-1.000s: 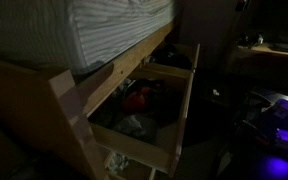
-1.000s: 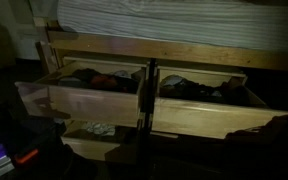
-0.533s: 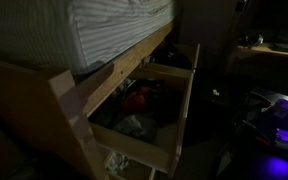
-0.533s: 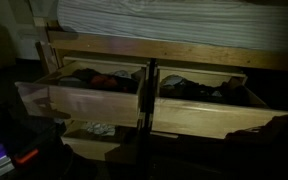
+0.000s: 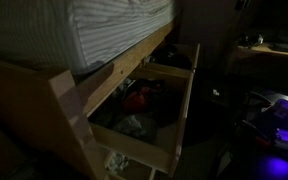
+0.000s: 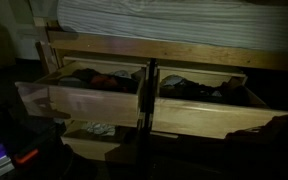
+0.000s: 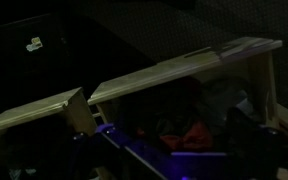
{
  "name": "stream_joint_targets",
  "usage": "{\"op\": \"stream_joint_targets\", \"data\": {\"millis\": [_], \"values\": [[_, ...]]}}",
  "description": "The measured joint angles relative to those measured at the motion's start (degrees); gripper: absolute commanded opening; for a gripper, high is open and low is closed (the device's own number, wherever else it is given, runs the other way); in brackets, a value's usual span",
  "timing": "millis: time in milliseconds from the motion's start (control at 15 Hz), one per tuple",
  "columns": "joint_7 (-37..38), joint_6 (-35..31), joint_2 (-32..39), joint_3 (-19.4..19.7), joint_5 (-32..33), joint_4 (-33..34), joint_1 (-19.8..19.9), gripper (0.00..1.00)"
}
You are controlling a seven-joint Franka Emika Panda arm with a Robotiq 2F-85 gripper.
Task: Remove the black clothing from the topmost drawer on the left and put it inside the topmost drawer on the right
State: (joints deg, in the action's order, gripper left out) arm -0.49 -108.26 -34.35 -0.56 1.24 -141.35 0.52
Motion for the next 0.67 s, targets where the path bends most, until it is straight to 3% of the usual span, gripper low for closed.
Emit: {"op": "stream_joint_targets", "data": {"millis": [200,400,667], "values": [[-2.00,-1.20,3.34,0.83,-5.18,-0.43,-1.21,1.00],[-6.50,-7.77,11.95,0.95,-11.83,-2.53,-5.00,1.00],[-6.92,-19.35,22.67,-3.40,-10.86,-2.23,-8.74,1.00]]}}
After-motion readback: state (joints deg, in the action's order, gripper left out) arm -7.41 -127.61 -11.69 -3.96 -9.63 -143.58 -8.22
